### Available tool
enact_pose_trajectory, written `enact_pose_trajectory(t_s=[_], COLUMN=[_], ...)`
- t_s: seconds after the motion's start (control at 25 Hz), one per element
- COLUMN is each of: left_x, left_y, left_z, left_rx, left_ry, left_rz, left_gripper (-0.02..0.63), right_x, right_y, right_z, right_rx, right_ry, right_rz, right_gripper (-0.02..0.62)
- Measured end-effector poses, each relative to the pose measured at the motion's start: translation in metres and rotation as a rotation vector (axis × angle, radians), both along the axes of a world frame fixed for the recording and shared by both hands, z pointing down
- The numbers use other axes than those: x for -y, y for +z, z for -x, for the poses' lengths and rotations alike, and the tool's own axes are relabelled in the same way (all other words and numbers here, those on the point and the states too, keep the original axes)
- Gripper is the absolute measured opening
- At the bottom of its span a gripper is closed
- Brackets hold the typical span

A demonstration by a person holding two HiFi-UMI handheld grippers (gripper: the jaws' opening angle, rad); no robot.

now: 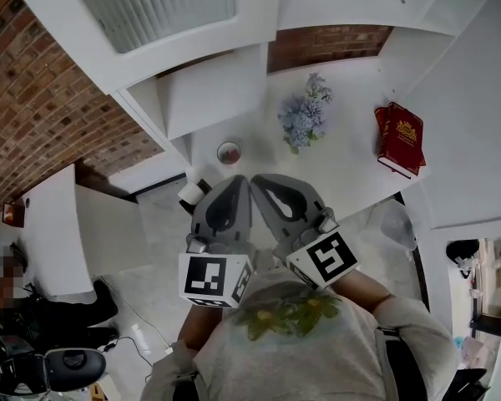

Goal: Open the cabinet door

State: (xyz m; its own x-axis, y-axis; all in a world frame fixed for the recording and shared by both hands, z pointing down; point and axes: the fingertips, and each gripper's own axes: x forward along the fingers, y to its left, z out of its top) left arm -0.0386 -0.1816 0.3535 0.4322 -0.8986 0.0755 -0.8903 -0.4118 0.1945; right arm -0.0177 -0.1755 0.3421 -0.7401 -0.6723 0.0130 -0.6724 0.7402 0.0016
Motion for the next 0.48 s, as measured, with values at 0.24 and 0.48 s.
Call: enact_pose_trajectory(t_s=[0.24, 0.48], left_x=[0.025, 0.042], left_y=[-0.009, -0.013], left_z=[-0.006, -0.003], left_rx=[0.015, 0.021], left_ry=[-0.017, -0.06], left_rz=[-0.029, -0.04], left_gripper=[0.011, 0.011], right_x=[0.03, 0.061], right_y=[-0.013, -0.028], right_z=[-0.005, -0.013], right_rx=[0.02, 0.039], right_ry=[-0.034, -0.059], right_rz=[-0.024, -0.062], right_gripper=[0.025, 0.025])
